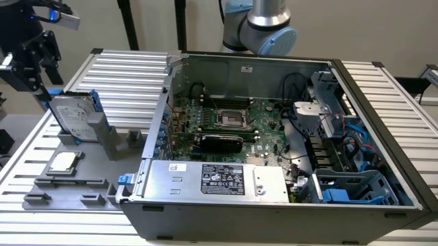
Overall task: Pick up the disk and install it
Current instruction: 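Pick up the disk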
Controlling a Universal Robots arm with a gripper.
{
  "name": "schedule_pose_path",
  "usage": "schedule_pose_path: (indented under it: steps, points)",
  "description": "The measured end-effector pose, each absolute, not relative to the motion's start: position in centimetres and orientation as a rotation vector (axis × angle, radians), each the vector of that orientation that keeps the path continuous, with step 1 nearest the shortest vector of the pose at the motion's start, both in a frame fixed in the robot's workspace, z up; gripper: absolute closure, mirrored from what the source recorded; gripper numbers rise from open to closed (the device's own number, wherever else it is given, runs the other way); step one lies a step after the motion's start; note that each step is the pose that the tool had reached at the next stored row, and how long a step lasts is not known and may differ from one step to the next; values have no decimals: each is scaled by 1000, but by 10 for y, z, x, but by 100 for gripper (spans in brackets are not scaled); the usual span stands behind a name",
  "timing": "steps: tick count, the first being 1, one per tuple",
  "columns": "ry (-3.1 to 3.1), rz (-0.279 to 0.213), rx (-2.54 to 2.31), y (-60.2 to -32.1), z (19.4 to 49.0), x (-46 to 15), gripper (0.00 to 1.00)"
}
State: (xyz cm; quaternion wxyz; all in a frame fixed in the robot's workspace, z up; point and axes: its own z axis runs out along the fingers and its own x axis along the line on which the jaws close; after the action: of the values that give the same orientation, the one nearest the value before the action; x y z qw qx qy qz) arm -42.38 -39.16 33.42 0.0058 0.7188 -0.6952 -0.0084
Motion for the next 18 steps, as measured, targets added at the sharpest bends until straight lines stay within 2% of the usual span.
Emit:
schedule_pose_path:
  steps: [18]
  points:
    - [-2177, -29, 2251, -385, 305, -425, 40]
